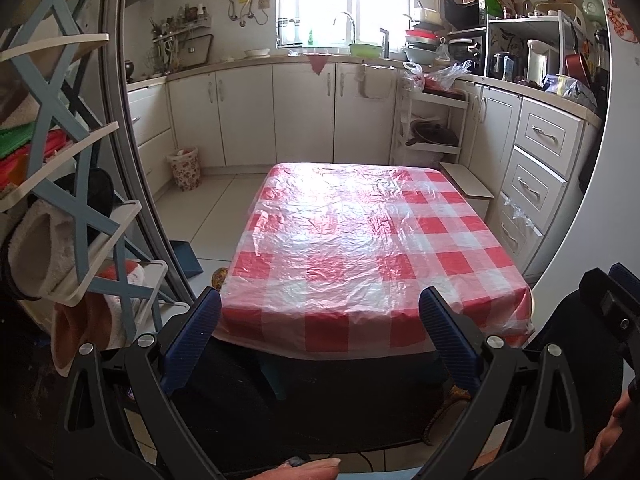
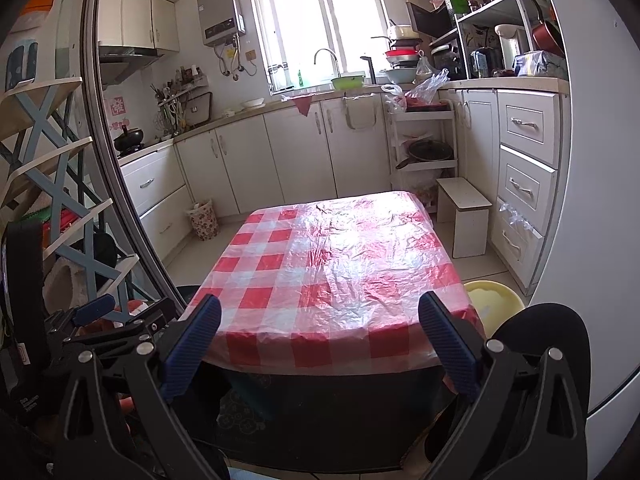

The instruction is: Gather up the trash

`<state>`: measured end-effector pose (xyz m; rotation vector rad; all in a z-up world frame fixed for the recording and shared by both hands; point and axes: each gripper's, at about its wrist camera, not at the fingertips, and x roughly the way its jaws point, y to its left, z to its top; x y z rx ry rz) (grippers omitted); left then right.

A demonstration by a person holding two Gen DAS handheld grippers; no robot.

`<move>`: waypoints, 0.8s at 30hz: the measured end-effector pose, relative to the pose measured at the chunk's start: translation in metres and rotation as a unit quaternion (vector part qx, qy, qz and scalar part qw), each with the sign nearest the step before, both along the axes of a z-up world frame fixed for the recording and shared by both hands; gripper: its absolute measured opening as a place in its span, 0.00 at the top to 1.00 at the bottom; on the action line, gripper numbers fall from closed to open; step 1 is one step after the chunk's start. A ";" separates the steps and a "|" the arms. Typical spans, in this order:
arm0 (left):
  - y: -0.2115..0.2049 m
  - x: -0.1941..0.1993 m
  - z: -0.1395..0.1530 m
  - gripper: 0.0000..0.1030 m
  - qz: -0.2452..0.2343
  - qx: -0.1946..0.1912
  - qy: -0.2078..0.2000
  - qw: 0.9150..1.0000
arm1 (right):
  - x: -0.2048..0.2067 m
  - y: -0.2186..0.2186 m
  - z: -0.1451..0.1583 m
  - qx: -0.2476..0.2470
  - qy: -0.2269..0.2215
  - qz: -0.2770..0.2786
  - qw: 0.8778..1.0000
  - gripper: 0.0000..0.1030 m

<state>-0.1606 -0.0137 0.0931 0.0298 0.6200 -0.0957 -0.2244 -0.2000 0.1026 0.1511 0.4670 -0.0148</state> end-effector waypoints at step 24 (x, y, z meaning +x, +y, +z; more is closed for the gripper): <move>0.001 0.000 -0.003 0.08 -0.017 -0.010 0.001 1.000 | -0.003 -0.004 -0.001 0.001 0.000 -0.002 1.000 0.08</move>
